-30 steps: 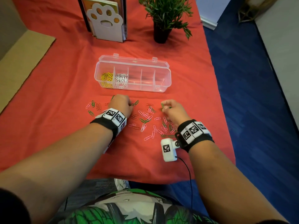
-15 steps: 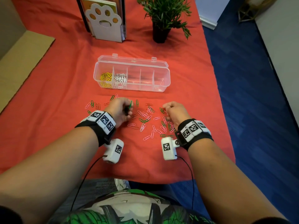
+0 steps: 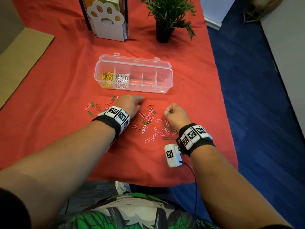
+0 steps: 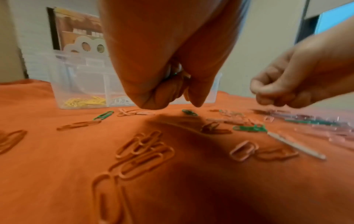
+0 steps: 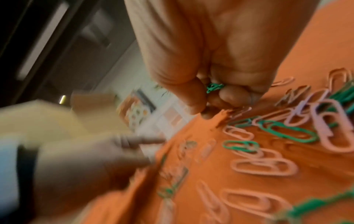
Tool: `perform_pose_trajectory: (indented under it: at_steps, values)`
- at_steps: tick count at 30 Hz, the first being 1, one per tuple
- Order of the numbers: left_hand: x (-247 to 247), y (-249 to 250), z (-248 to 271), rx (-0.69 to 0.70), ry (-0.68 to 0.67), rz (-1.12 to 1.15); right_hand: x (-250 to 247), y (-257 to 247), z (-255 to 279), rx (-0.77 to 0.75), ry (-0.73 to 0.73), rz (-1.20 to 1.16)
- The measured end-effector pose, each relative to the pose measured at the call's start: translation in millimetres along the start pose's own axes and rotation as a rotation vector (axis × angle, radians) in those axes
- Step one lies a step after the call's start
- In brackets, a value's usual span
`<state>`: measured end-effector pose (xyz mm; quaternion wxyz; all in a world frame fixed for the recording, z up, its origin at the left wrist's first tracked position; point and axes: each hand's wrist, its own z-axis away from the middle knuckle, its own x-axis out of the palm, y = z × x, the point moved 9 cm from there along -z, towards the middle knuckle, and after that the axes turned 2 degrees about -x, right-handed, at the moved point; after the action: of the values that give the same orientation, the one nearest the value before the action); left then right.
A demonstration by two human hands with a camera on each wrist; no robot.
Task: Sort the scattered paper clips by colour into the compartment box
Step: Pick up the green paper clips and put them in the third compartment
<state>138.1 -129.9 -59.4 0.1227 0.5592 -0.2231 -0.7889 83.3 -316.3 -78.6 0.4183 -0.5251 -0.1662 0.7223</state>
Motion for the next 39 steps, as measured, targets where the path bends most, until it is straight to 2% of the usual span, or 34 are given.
perform_pose_trajectory:
  at_steps: [6, 8, 9, 12, 13, 15, 17, 18, 20, 23, 27, 30, 33, 36, 38, 39]
  values:
    - [0, -9, 0, -0.016, 0.062, -0.081, -2, 16, 11, 0.181, -0.049, -0.677]
    - [2, -10, 1, -0.016, 0.051, -0.074, -1, 24, 18, 0.245, -0.063, -0.799]
    - [3, -10, 2, -0.016, 0.045, -0.072, -1, 29, 20, 0.255, -0.062, -0.733]
    - [9, -10, 4, -0.088, -0.002, -0.006, 0, 32, 21, 0.151, -0.064, -0.178]
    - [12, -12, 7, -0.153, -0.043, 0.089, 2, 28, 21, 0.091, -0.06, -0.021]
    - [25, -14, 16, -0.323, -0.169, 0.528, 9, 19, 25, -0.011, -0.033, 0.201]
    - [37, -12, 28, -0.493, -0.252, 1.029, 18, 12, 27, -0.103, -0.006, 0.339]
    - [41, -8, 34, -0.536, -0.292, 1.207, 21, 10, 28, -0.125, -0.002, 0.386]
    - [42, -1, 41, -0.548, -0.369, 1.389, 26, 6, 29, -0.139, -0.002, 0.448]
    - [38, 2, 44, -0.527, -0.396, 1.455, 29, 6, 29, -0.113, -0.028, 0.458]
    - [39, -4, 46, -0.511, -0.333, 1.337, 15, 9, 29, -0.011, -0.038, 0.227]
    - [43, -16, 46, -0.494, -0.244, 1.077, 11, 17, 27, 0.076, -0.04, -0.07]
    - [35, -21, 41, -0.315, -0.1, 0.639, 21, 24, 29, 0.182, -0.071, -0.519]
    - [32, -7, 46, -0.149, -0.087, 0.322, 30, 15, 36, 0.266, -0.132, -0.921]
    - [31, -1, 48, -0.074, -0.047, 0.133, 35, 11, 37, 0.275, -0.135, -0.89]
    - [29, -1, 48, -0.056, -0.026, 0.094, 34, 11, 34, 0.253, -0.108, -0.752]
